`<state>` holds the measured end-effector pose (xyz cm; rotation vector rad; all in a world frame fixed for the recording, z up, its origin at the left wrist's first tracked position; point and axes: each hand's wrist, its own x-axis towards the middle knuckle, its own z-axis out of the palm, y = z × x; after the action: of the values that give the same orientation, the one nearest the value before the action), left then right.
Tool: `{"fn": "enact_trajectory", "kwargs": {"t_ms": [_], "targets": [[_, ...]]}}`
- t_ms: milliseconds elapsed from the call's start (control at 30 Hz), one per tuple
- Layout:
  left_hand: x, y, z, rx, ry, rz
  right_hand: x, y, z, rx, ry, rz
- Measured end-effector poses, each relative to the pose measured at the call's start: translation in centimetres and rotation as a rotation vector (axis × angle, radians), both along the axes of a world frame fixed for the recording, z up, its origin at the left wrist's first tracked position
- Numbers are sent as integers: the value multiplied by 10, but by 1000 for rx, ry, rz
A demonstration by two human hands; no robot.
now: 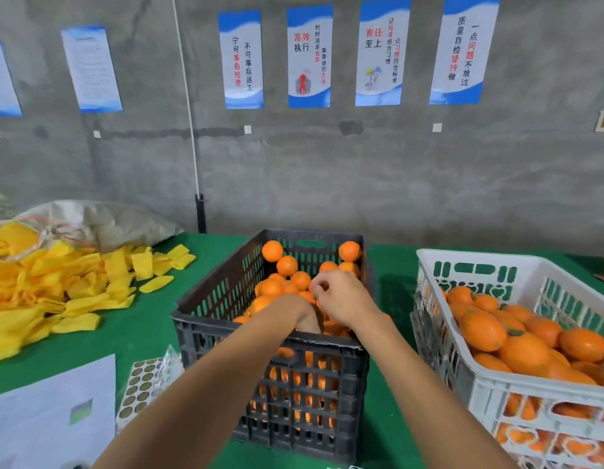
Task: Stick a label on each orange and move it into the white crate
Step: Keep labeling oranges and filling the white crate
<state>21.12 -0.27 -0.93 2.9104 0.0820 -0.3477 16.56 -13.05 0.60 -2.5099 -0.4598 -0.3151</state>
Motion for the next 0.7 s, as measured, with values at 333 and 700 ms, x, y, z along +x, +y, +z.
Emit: {"fn": "enact_trajectory", "kwargs": {"t_ms": [333,700], "targets": [[-37,-9,28,-660,-715,-365,-29,-4,13,213,-357,-160],[-151,-103,-38,-963,-1042,-587,-139,-88,-39,754,-552,-147]]}}
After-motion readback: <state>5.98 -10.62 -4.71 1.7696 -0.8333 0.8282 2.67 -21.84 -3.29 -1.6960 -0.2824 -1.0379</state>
